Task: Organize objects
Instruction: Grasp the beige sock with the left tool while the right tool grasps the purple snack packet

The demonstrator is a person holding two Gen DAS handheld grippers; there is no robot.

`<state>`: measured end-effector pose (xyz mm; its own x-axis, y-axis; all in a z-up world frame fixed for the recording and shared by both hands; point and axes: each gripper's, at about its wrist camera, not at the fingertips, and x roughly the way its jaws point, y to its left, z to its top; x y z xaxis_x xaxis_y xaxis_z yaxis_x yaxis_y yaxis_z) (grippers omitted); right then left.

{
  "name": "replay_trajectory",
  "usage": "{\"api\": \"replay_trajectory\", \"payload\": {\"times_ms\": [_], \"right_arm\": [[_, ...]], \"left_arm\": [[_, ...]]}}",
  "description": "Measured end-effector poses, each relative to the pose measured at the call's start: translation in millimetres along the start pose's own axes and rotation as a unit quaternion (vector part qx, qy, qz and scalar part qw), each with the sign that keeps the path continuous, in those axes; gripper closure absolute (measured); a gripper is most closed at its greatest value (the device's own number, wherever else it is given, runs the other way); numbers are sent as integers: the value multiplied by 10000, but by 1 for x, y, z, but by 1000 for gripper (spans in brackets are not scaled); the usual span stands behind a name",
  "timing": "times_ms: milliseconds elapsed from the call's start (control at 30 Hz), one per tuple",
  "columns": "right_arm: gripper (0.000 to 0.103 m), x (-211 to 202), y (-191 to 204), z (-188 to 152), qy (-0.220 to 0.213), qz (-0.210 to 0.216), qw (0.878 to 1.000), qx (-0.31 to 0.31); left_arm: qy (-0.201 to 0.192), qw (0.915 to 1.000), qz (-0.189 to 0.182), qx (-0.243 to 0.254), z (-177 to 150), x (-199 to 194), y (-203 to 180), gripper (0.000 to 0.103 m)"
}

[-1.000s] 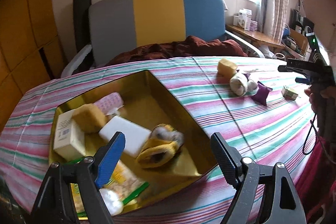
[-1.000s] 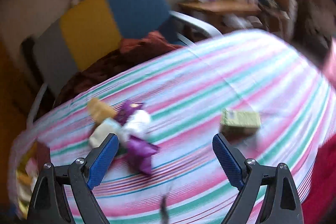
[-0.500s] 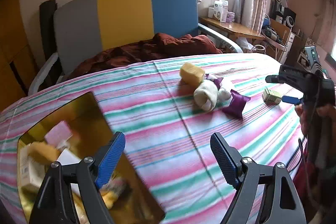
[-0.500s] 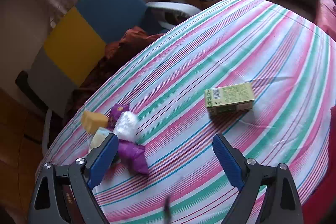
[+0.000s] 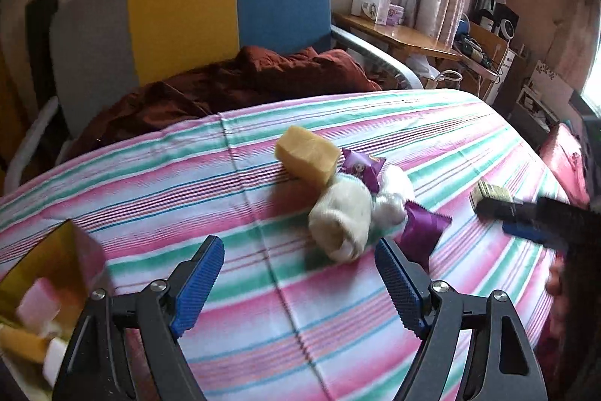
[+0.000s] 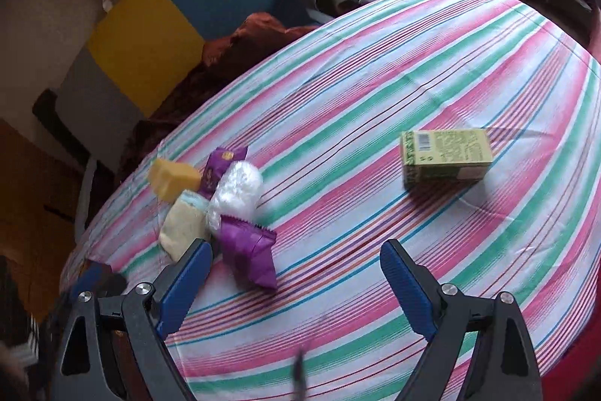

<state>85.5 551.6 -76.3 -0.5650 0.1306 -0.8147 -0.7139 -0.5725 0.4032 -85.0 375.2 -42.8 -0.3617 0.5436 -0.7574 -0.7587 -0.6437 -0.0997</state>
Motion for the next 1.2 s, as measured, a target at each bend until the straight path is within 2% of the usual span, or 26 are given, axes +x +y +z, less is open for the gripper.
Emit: {"api": "replay_trajectory", "payload": {"times_ms": [367,533,600,733,767,900,1033,1200], "right_arm": [[10,20,28,-12,463,-124,9959,-765],[10,24,34,-16,555,-230,9935,-970],[10,25,36,-18,574,-292,9924,-1053],[10,29,38,-18,592,-389,9907,-1164],[10,29,38,-18,581,-406,9904,-1184],[16,28,39,-17,505,-497,9901,-1212],[17,31,40,-15,520,-434,9908,-1172],[17,40,46,-12,573,-342,9915,-1114]], "left_arm": [[314,9982,-461,-215,28,65,-5,23],[586,9963,-555,-288,32,91,-7,31],[661,9946,-704,-367,32,96,-5,32],[687,9923,-970,-353,31,94,-7,56],[659,9925,-981,-299,30,91,-9,58],[601,9928,-996,-266,22,80,-10,62],[631,9910,-1072,-500,6,65,-4,62],[619,9906,-991,-712,-20,43,0,62]]}}
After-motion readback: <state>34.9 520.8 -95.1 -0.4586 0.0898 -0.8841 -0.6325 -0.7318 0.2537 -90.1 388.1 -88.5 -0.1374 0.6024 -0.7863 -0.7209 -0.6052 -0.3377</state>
